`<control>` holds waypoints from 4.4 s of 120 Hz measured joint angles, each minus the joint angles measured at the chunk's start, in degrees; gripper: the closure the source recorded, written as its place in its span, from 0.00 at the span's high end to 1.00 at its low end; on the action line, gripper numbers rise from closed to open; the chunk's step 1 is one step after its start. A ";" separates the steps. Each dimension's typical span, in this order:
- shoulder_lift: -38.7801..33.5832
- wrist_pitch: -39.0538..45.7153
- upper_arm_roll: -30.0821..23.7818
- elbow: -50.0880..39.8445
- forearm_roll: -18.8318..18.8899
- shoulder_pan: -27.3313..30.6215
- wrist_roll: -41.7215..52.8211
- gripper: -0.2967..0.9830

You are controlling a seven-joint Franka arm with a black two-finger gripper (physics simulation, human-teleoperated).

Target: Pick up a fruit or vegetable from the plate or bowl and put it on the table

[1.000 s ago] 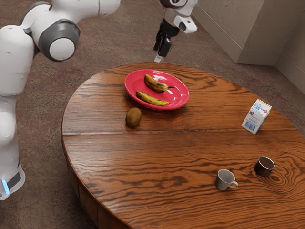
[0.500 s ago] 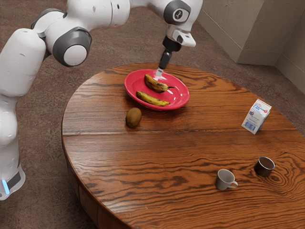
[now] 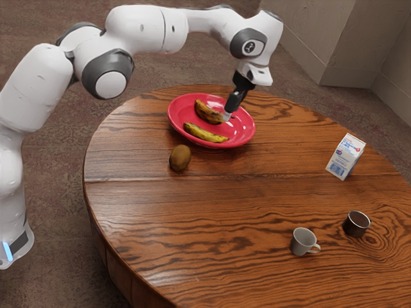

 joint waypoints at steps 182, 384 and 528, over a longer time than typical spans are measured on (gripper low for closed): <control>2.76 2.32 0.96 -3.25 1.88 6.35 9.95 0.77; -4.03 -2.20 -0.15 -3.26 1.35 -25.85 10.02 0.32; -2.40 -17.49 24.78 -7.13 -5.41 -20.08 7.81 0.77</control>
